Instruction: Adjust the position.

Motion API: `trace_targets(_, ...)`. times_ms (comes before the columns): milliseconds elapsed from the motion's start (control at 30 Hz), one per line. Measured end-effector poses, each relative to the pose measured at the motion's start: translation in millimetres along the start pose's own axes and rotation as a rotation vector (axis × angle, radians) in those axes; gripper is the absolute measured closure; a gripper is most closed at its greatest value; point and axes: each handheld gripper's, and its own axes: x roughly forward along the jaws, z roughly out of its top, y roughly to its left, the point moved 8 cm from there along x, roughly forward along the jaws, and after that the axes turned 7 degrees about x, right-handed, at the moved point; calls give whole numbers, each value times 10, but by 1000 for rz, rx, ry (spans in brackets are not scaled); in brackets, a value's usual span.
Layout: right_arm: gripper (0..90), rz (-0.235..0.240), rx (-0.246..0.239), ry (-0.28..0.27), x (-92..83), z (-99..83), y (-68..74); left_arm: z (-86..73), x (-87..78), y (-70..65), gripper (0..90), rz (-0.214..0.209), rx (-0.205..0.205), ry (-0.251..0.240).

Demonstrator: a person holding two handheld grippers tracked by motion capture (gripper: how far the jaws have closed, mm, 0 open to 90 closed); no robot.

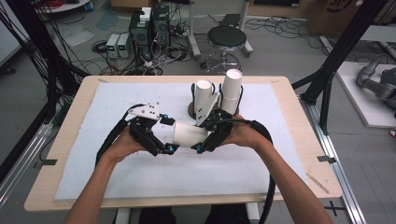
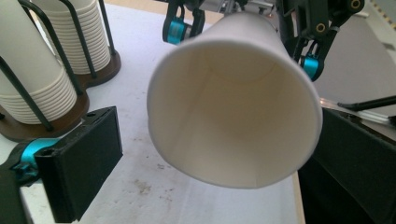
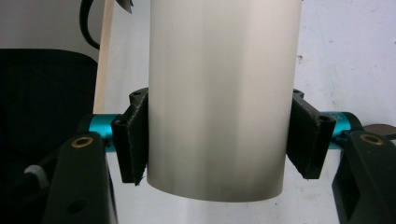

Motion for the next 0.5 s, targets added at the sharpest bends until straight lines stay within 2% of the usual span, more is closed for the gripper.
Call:
trace_targets(300, 339, 4, 24, -36, -35, -90, 21, -19, 4, -38, 17, 5, -19, -70)
trace_targets(367, 339, 0, 29, -45, -41, -108, 22, -19, 16, -42, 17, 21, -11, -82)
trace_targets(500, 338, -3, 29, -85, -69, -114, 25, -18, 35, -64, 17, 25, -14, -120)
